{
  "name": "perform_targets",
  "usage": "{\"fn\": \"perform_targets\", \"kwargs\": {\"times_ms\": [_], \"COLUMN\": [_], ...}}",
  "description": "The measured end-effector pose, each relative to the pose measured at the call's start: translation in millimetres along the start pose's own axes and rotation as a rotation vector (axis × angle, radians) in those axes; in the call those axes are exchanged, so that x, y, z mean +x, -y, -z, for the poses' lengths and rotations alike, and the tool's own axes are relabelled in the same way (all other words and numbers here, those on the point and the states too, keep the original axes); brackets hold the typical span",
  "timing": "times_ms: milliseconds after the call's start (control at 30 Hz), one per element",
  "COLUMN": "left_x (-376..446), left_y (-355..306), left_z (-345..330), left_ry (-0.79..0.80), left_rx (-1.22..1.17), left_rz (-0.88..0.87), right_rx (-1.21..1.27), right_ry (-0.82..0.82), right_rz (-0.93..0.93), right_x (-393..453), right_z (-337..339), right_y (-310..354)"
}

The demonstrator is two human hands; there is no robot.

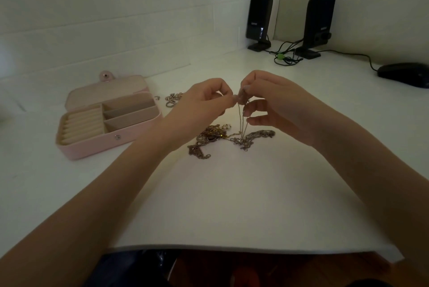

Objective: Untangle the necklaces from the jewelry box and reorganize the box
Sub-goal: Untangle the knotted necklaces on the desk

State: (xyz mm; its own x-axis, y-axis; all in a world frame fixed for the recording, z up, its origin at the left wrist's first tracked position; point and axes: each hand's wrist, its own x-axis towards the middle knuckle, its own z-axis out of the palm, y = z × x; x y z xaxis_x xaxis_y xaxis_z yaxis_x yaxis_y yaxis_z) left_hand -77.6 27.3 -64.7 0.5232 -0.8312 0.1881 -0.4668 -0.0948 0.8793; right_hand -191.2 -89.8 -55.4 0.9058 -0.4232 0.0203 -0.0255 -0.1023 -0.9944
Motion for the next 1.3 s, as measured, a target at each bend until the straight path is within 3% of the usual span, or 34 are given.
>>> {"fn": "perform_targets", "kwargs": {"times_ms": [300, 900, 1167, 1300], "left_x": [-1, 2, 5, 5], "left_y": [-1, 4, 5, 5], "left_z": [3, 6, 10, 10], "left_ry": [-0.015, -0.034, -0.068, -0.009], "left_rx": [-0.012, 0.030, -0.024, -0.005], "left_rz": [-0.049, 0.009, 0.095, 0.058], "right_rx": [0.205, 0.603, 0.480, 0.413], "right_ry": [0.050, -0.154, -0.256, -0.307], "right_rz": [-0.066, 0.044, 0.094, 0.134], "right_x": [1, 2, -2, -1], "right_z": [6, 29, 23, 25], "right_y": [0, 10, 12, 11]}}
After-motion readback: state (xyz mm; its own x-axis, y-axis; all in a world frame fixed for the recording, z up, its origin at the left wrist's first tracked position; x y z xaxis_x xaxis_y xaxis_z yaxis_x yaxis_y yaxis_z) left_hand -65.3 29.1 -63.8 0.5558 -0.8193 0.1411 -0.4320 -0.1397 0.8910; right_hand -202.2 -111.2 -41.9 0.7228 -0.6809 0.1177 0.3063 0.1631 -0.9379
